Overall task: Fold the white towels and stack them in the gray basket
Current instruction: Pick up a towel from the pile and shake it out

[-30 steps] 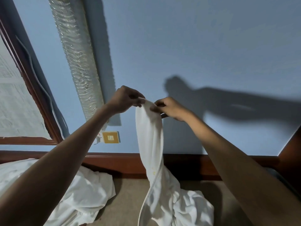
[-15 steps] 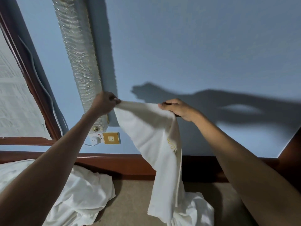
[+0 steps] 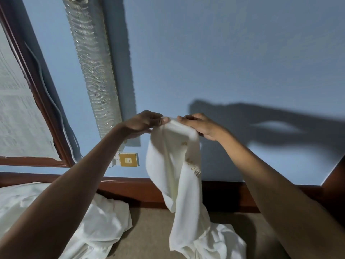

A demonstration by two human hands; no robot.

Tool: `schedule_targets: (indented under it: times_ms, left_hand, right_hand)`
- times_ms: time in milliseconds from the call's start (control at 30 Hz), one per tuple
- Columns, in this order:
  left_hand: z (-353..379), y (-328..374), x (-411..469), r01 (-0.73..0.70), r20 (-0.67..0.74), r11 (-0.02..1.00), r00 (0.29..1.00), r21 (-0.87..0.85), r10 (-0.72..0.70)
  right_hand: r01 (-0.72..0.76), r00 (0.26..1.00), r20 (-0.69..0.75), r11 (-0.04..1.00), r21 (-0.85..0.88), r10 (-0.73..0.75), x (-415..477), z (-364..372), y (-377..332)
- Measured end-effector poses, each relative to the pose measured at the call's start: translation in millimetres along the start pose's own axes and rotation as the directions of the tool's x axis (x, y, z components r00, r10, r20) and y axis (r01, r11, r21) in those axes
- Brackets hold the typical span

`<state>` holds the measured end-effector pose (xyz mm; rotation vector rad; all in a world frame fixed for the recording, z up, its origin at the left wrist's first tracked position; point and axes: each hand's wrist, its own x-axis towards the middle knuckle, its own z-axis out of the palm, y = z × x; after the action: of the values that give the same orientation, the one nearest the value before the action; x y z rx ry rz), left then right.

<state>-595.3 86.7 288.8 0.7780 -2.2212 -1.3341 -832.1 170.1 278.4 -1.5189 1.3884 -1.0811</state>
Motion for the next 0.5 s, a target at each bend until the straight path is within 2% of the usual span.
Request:
schedule_targets:
  times_ms: [67,167,267,333,400,500]
  left_hand:
    - [-7,-8,-4,-0.010,-0.133,0.987,0.991,-0.162,-0.011]
    - [-18,-25,-13,-0.011,-0.367,0.939,0.922,-0.345,-0.124]
    - [-29,-43,-22,0.055,-0.427,0.896,0.865,-0.441,-0.264]
    - [-33,-52,-28,0.149,-0.368,0.881,0.868,-0.448,-0.334]
    - [-35,-60,-31,0.241,-0.263,0.894,0.897,-0.379,-0.354]
    - [-22,-55,-32,0.292,0.017,0.926,0.955,-0.240,-0.297]
  right_hand:
    - [-0.022,0.999,-0.049,1.000,-0.020,0.021,0,-4,7]
    - [-0.036,0.995,-0.101,0.994,-0.101,0.026,3,-16,21]
    - [-0.023,0.997,-0.077,0.988,-0.152,0.011,4,-21,27]
    - [-0.012,0.999,-0.054,0.985,-0.173,0.003,3,-20,27]
    - [-0.021,0.998,-0.068,0.986,-0.166,0.009,4,-15,25]
    - [-0.002,0.997,-0.081,0.995,-0.103,-0.007,4,-3,16]
